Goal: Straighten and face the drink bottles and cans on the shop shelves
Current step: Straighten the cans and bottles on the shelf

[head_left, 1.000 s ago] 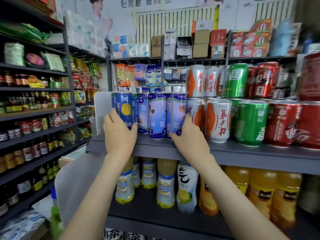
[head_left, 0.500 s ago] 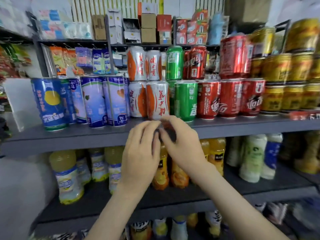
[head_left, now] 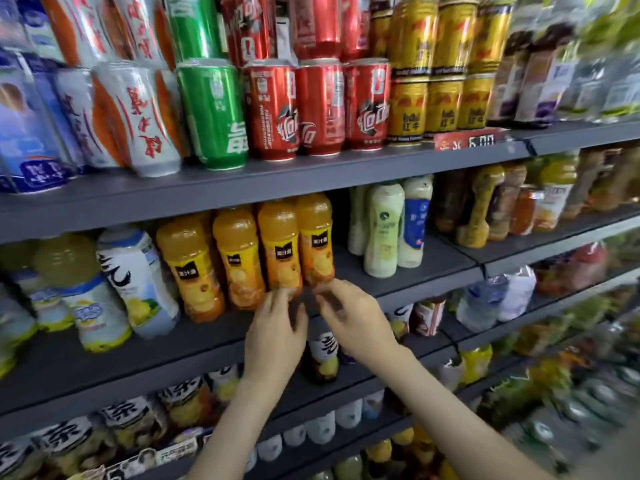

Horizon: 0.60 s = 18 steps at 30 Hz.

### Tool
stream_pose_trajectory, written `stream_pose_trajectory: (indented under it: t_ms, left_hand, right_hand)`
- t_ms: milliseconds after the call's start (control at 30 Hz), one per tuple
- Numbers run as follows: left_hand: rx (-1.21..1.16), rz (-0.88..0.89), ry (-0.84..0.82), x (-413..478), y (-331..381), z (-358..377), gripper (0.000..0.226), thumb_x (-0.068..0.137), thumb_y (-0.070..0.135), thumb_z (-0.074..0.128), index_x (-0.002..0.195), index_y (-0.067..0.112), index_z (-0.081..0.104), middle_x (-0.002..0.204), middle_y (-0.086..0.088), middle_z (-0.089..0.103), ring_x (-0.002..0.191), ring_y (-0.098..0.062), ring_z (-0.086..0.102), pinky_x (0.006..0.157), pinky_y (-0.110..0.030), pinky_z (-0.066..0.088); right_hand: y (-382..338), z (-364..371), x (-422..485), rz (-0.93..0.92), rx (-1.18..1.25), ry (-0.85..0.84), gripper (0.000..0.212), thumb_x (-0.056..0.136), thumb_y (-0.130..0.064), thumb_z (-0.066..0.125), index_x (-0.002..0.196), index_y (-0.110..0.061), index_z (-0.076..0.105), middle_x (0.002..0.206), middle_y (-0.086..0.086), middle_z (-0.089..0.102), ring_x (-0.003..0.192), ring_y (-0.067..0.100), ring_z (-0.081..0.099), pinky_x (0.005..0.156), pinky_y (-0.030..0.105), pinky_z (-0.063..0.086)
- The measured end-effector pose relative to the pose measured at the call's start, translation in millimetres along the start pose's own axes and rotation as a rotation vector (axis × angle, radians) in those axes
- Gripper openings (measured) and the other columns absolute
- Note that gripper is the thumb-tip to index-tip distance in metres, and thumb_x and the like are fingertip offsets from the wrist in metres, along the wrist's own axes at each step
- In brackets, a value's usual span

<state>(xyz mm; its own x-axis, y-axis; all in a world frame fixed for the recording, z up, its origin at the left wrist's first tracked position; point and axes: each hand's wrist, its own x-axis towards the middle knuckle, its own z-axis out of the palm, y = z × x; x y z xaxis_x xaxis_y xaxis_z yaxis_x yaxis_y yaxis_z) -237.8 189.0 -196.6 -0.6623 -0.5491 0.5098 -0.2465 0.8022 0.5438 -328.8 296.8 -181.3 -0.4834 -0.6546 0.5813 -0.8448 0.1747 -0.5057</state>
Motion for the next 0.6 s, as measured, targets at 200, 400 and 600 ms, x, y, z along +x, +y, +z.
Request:
stream_pose_trajectory:
  t_ms: [200, 400, 600]
  left_hand:
    - [0.081, -0.042, -0.131, 6, 74, 76, 0.029, 0.094, 0.028, 0.051, 0.121, 0.018, 0.052, 0.120, -0.002, 0.056, 0.109, -0.023, 0.054, 0.078, -0.034, 0.045]
    - [0.169, -0.060, -0.224, 13, 179, 170, 0.032, 0.096, 0.033, 0.047, 0.124, 0.018, 0.047, 0.119, -0.003, 0.055, 0.105, -0.024, 0.057, 0.071, -0.031, 0.044]
    - [0.157, -0.037, -0.240, 27, 276, 251, 0.038, 0.098, 0.034, 0.044, 0.133, 0.021, 0.040, 0.125, -0.002, 0.053, 0.104, -0.022, 0.057, 0.064, -0.027, 0.042]
  right_hand:
    - [88, -57, -24, 0.153, -0.051, 0.006, 0.021, 0.093, -0.014, 0.054, 0.112, -0.009, 0.059, 0.105, 0.008, 0.061, 0.096, 0.023, 0.058, 0.073, 0.023, 0.041]
    - [202, -148, -52, 0.272, -0.089, -0.014, 0.025, 0.092, -0.016, 0.054, 0.116, -0.009, 0.056, 0.110, 0.009, 0.063, 0.100, 0.025, 0.060, 0.078, 0.029, 0.046]
    - [299, -240, -67, 0.413, -0.039, 0.004, 0.034, 0.091, -0.010, 0.056, 0.124, -0.006, 0.050, 0.122, 0.009, 0.057, 0.115, 0.024, 0.053, 0.091, 0.034, 0.046]
